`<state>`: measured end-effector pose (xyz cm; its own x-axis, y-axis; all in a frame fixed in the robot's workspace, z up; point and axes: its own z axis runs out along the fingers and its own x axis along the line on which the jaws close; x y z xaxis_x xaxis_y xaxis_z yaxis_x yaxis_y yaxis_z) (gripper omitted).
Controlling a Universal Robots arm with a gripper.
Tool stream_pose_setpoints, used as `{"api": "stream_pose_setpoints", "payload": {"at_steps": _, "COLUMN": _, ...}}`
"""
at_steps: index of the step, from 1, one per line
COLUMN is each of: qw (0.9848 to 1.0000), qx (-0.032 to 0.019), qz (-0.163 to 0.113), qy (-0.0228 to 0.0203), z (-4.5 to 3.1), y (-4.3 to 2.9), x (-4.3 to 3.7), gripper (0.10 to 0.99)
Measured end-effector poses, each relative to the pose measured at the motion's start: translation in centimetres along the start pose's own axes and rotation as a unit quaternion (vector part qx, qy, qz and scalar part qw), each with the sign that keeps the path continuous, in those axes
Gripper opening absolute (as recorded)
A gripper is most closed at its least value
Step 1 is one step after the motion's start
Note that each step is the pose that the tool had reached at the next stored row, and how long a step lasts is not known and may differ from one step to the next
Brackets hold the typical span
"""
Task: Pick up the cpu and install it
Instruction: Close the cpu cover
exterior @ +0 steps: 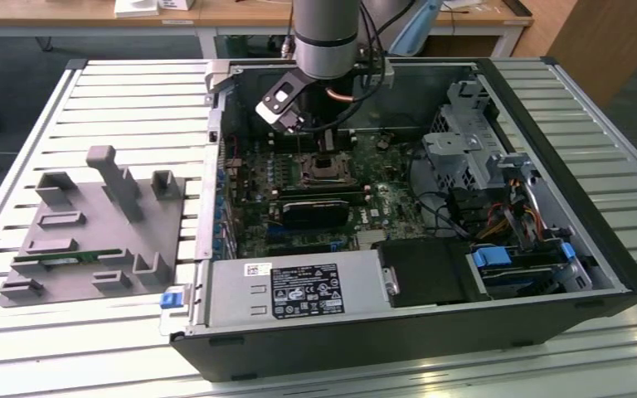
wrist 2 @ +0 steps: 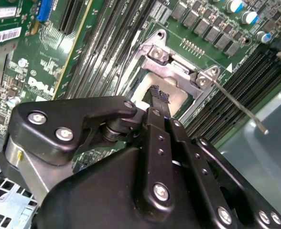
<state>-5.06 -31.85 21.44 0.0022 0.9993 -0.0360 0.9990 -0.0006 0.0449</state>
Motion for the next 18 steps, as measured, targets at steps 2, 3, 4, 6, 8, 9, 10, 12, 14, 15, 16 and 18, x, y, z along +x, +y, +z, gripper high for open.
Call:
{"api": "stream_pose_setpoints", "payload": {"at_steps": 2, "qw": 1.0, "qx": 0.0, "qz": 0.0, "qy": 0.0, "z": 0.18, "y": -0.08, "x": 0.01, "gripper": 0.106}}
{"api": "stream_pose_setpoints", "payload": {"at_steps": 3, "qw": 1.0, "qx": 0.0, "qz": 0.0, "qy": 0.0, "z": 0.24, "y": -0.12, "x": 0.01, "gripper": 0.106}}
{"api": "stream_pose_setpoints", "payload": {"at_steps": 4, "qw": 1.0, "qx": 0.0, "qz": 0.0, "qy": 0.0, "z": 0.28, "y": -0.2, "x": 0.01, "gripper": 0.106}}
{"api": "stream_pose_setpoints", "payload": {"at_steps": 6, "qw": 1.0, "qx": 0.0, "qz": 0.0, "qy": -0.0001, "z": 0.33, "y": -0.41, "x": 0.01, "gripper": 0.106}}
{"api": "stream_pose_setpoints", "payload": {"at_steps": 8, "qw": 1.0, "qx": -0.0001, "qz": 0.0, "qy": 0.0001, "z": 0.41, "y": -0.57, "x": 0.03, "gripper": 0.106}}
{"api": "stream_pose_setpoints", "payload": {"at_steps": 9, "qw": 1.0, "qx": -0.0001, "qz": 0.0, "qy": 0.0001, "z": 0.45, "y": -0.63, "x": 0.05, "gripper": 0.106}}
{"api": "stream_pose_setpoints", "payload": {"at_steps": 10, "qw": 1.0, "qx": 0.0, "qz": 0.0, "qy": 0.0, "z": 0.48, "y": -0.7, "x": 0.07, "gripper": 0.106}}
{"api": "stream_pose_setpoints", "payload": {"at_steps": 12, "qw": 1.0, "qx": 0.0, "qz": 0.0, "qy": 0.0, "z": 0.54, "y": -0.83, "x": 0.1, "gripper": 0.106}}
{"api": "stream_pose_setpoints", "payload": {"at_steps": 14, "qw": 1.0, "qx": 0.0, "qz": 0.0, "qy": 0.0001, "z": 0.61, "y": -1.0, "x": 0.13, "gripper": 0.106}}
{"api": "stream_pose_setpoints", "payload": {"at_steps": 15, "qw": 1.0, "qx": -0.0001, "qz": 0.0, "qy": 0.0002, "z": 0.65, "y": -1.09, "x": 0.15, "gripper": 0.106}}
{"api": "stream_pose_setpoints", "payload": {"at_steps": 16, "qw": 1.0, "qx": -0.0001, "qz": 0.0, "qy": 0.0002, "z": 0.7, "y": -1.16, "x": 0.17, "gripper": 0.106}}
{"api": "stream_pose_setpoints", "payload": {"at_steps": 18, "qw": 1.0, "qx": 0.0, "qz": 0.0, "qy": 0.0001, "z": 0.82, "y": -1.25, "x": 0.2, "gripper": 0.106}}
